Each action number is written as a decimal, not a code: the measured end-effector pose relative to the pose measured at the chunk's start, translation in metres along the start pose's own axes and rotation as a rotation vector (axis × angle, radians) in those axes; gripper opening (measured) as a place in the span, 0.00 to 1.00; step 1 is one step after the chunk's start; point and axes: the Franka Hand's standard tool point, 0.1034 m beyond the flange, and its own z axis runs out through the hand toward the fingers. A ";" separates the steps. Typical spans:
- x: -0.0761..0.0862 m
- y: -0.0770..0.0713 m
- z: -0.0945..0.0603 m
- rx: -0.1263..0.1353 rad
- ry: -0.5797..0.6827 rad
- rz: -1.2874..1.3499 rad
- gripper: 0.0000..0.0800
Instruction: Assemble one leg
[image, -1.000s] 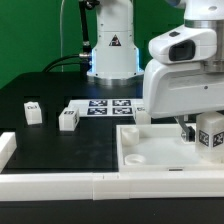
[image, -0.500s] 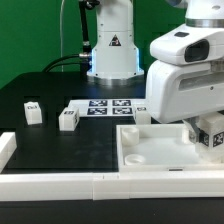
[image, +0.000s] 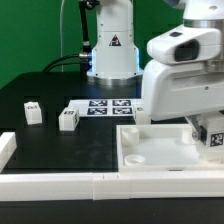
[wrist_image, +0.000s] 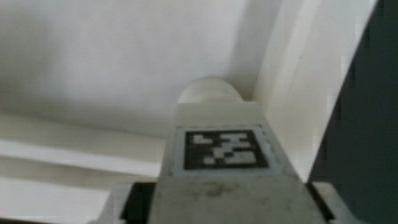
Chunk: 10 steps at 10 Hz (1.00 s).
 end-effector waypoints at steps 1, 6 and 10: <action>0.000 0.001 0.000 0.007 0.002 0.147 0.36; -0.001 0.001 0.001 0.014 0.010 0.870 0.36; 0.001 0.002 0.001 0.037 0.006 1.165 0.36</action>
Offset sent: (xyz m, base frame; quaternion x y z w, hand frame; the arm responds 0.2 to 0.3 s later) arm -0.0068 -0.0082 0.0022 -0.0279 0.0201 0.3616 0.9317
